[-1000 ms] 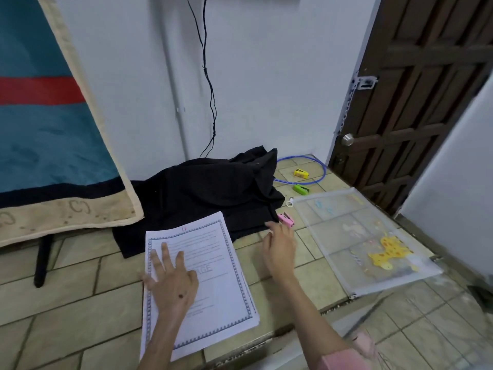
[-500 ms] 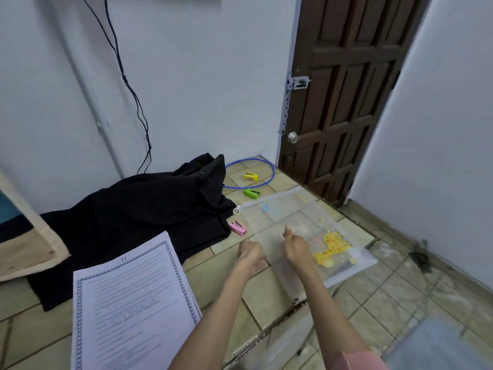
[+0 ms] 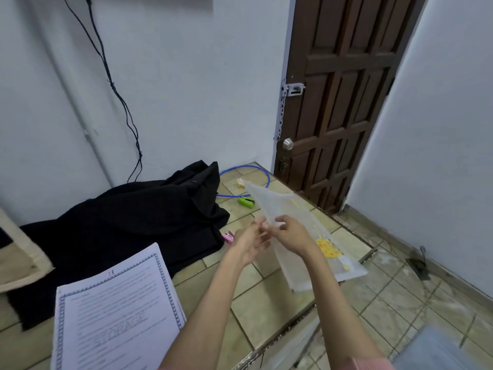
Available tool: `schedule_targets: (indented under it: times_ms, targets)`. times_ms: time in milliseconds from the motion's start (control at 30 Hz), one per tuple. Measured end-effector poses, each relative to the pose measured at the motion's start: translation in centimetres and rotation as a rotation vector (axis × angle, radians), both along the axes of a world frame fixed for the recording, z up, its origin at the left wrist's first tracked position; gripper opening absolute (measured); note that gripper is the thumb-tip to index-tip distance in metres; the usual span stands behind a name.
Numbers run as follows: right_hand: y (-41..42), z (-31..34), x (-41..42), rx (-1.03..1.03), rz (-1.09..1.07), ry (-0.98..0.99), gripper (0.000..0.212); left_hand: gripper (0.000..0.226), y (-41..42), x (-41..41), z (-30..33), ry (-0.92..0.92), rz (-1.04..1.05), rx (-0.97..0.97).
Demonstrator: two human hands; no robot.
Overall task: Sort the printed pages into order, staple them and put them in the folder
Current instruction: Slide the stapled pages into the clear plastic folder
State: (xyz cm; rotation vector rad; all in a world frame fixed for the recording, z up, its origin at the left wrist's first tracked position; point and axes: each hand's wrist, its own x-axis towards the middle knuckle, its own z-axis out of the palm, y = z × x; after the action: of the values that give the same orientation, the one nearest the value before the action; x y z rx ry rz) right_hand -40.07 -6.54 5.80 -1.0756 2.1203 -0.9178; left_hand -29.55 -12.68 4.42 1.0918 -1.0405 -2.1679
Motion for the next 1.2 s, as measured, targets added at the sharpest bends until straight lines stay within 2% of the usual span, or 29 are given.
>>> schedule_targets:
  times_ms: [100,167,267,333,433,567,667,767,800,933,1033,1100,1200]
  targets:
    - [-0.9,3.6,1.5,-0.063,0.044,0.2,0.036,0.029,-0.4,2.2,1.9,0.088,-0.093,-0.075]
    - [-0.9,6.6,3.5,-0.131,0.034,0.321,0.033,0.024,-0.3,3.6,3.3,0.099,-0.078,-0.179]
    - [-0.3,10.9,7.0,-0.239,0.036,0.421,0.036,0.032,-0.2,6.1,4.9,-0.024,0.081,-0.363]
    - [0.3,13.1,8.8,-0.328,0.04,0.437,0.038,0.038,-0.6,8.5,5.2,-0.109,0.202,-0.415]
    - [1.1,15.3,11.5,-0.512,0.074,0.27,0.035,0.05,-1.3,13.4,4.6,-0.165,0.365,-0.404]
    - [2.1,16.2,14.8,-0.602,0.187,-0.136,0.028,0.056,-1.4,21.1,3.4,-0.211,0.49,-0.283]
    - [1.7,14.6,17.3,-0.565,0.225,-0.366,0.027,0.039,-0.3,27.4,2.8,-0.134,0.52,-0.229]
    - [0.9,11.7,20.1,-0.449,0.261,-0.646,0.018,0.013,1.1,34.1,1.8,-0.203,0.642,-0.25]
    - [0.5,10.6,21.1,-0.402,0.287,-0.686,0.018,0.012,1.6,36.1,1.4,-0.203,0.663,-0.25]
    - [-0.3,6.8,25.1,-0.302,0.434,-0.524,0.023,0.015,4.1,43.8,1.0,-0.119,0.838,-0.281]
    - [-0.6,5.7,28.1,-0.409,0.522,-0.402,0.022,0.026,5.5,48.1,2.2,-0.178,0.937,-0.422]
    - [-0.9,5.8,29.7,-0.446,0.553,-0.319,0.012,0.025,6.5,50.6,3.2,-0.203,0.997,-0.459]
    - [-1.7,4.8,31.6,-0.334,0.594,-0.431,0.017,0.028,7.5,53.9,3.4,-0.167,0.913,-0.411]
